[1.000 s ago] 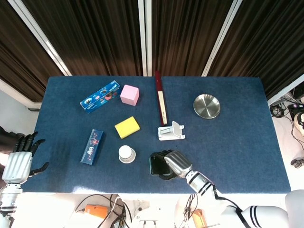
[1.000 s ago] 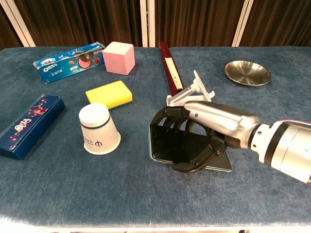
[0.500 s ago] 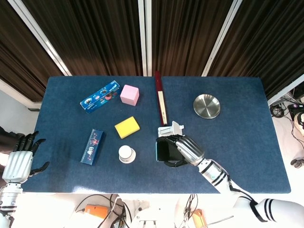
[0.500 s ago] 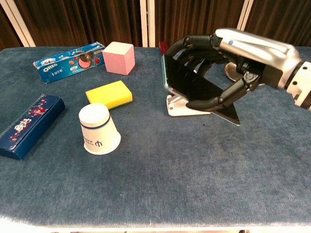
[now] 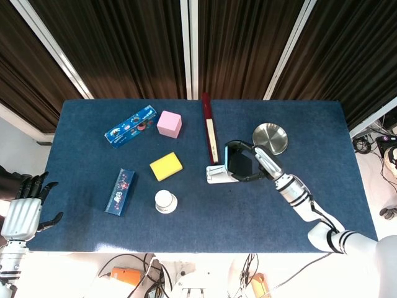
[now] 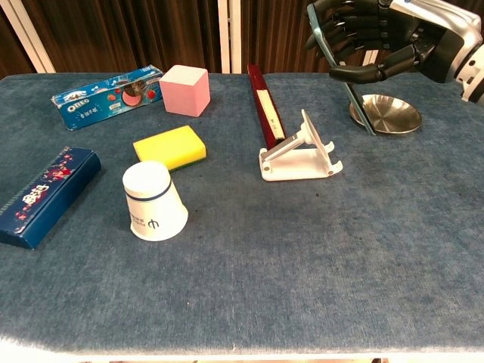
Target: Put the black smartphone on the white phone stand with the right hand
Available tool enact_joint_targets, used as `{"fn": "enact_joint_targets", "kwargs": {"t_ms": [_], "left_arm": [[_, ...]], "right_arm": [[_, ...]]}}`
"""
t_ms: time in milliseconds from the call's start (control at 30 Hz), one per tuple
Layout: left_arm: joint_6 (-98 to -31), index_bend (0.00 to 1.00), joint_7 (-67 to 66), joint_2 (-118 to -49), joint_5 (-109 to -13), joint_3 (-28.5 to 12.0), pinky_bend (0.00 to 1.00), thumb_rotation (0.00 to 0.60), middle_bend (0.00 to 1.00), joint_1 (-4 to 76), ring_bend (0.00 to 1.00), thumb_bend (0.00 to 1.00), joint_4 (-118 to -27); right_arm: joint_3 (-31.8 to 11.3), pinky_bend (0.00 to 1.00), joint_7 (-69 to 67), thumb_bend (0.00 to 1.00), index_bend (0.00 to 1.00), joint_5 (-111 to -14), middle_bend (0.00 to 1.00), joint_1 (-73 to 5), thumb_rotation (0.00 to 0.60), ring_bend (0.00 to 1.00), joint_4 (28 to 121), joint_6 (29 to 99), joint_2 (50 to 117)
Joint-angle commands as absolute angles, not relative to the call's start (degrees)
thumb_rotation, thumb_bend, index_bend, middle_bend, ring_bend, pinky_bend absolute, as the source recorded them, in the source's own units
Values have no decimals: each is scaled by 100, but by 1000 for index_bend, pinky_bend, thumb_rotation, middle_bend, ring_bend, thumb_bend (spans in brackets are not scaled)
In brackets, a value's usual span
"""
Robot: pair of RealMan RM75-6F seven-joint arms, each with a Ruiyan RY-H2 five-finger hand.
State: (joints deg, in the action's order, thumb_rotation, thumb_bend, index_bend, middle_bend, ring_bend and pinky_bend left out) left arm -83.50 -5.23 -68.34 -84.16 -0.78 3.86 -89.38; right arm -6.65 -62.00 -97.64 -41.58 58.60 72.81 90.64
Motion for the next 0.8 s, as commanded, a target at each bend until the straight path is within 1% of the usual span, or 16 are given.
{"fn": "enact_joint_targets", "kwargs": {"t_ms": [33, 267, 400, 600, 800], "left_arm": [[-8343, 199, -571, -6799, -8392, -85, 0, 600, 15, 385, 0, 140, -9014], [-8342, 199, -687, -6706, -8346, -90, 0, 600, 15, 373, 0, 140, -9181], [-8326, 199, -733, -6671, -8314, -91, 0, 600, 14, 369, 0, 140, -9248], [-8291, 199, -789, -6655, -8288, -98, 0, 600, 15, 385, 0, 139, -9311], [-8266, 199, -834, -6643, -8283, -110, 0, 600, 15, 411, 0, 140, -9353]], "right_arm": [[-637, 415, -6963, 511, 629, -9837, 458, -4435, 600, 367, 4804, 7503, 9702], [-527, 415, -7620, 459, 623, -9800, 448, -4604, 600, 367, 3642, 7621, 10400], [-458, 415, -7834, 456, 616, -9771, 446, -4659, 600, 367, 3200, 7634, 10653], [-365, 412, -8019, 421, 599, -9725, 446, -4705, 600, 352, 2779, 7659, 10886], [-296, 388, -8105, 400, 570, -9674, 446, -4732, 600, 326, 2545, 7668, 11038]]}}
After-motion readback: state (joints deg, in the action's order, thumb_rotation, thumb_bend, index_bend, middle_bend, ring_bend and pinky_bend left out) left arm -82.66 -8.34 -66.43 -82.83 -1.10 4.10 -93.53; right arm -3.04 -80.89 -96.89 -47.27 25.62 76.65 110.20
